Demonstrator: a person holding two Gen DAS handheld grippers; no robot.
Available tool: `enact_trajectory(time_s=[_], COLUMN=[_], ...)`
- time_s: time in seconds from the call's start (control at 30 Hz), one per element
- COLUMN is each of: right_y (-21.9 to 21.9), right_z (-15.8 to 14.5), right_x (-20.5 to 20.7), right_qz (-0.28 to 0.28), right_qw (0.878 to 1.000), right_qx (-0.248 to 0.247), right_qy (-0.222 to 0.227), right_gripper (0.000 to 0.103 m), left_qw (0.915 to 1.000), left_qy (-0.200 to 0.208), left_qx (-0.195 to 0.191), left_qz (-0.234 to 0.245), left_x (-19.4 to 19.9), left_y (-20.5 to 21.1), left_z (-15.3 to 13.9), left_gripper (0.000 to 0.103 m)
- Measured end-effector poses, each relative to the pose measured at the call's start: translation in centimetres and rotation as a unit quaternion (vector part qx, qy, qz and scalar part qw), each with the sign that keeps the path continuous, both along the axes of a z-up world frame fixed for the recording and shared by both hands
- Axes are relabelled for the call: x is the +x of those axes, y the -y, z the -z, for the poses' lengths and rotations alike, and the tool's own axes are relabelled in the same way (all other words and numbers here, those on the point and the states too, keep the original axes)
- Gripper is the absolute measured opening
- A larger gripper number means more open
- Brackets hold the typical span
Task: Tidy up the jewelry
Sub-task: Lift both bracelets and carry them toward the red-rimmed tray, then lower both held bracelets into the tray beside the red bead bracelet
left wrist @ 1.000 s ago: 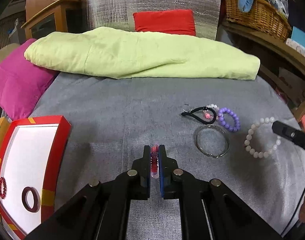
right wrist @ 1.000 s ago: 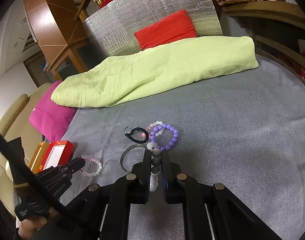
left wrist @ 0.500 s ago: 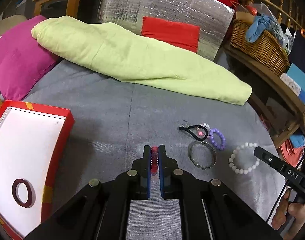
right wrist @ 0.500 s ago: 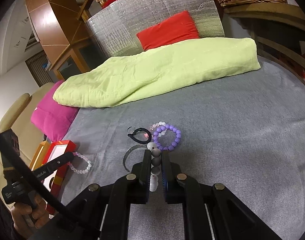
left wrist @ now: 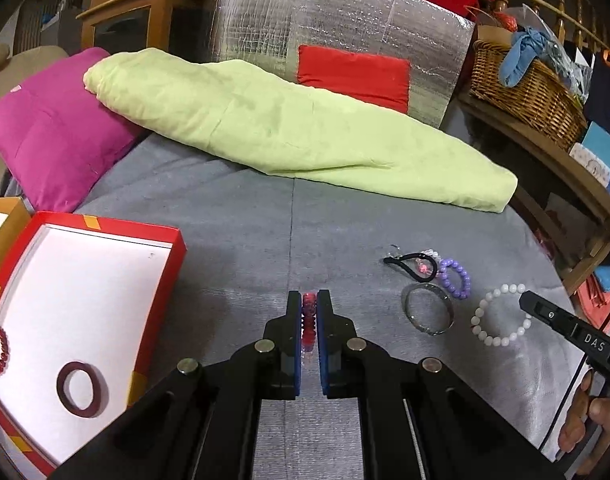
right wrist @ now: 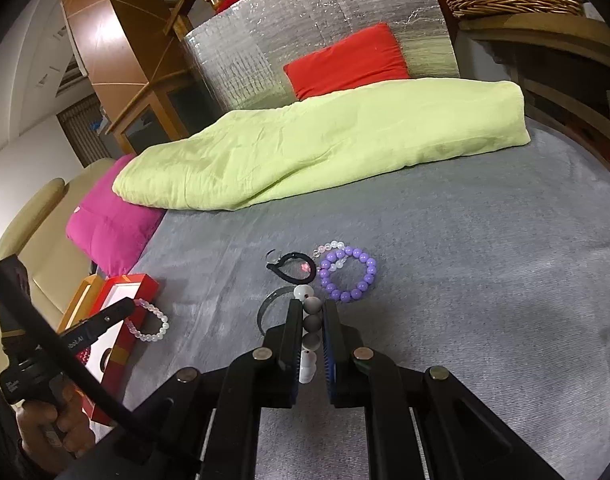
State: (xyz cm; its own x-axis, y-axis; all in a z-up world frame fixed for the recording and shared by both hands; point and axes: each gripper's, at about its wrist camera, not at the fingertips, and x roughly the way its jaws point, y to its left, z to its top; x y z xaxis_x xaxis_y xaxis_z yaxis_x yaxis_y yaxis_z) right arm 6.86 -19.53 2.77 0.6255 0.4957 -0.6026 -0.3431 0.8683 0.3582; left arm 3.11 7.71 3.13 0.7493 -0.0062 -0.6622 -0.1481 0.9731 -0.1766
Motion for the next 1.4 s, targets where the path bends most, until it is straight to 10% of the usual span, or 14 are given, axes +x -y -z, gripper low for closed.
enact_trajectory(time_s=[0.93, 1.4], right_y=[-7.0, -18.5], right_z=[-0.4, -3.3], right_x=[-2.9, -4.5], right_qz=[-0.056, -0.141], right_qw=[0.998, 0.988], right_qx=[-0.015, -0.059], right_qy=[-0.001, 0.027], right_gripper=[0.010, 0.010], left_qw=[0.9979, 0.9796], left_qy=[0.016, 0.017], left_qx=[0.000, -0.012], left_qz=[-0.063, -0.200], left_x=[-2.4, -5.9], left_y=[-5.3, -14.1], left_z=[-0.9, -0.8], left_gripper=[0.007, 0.007])
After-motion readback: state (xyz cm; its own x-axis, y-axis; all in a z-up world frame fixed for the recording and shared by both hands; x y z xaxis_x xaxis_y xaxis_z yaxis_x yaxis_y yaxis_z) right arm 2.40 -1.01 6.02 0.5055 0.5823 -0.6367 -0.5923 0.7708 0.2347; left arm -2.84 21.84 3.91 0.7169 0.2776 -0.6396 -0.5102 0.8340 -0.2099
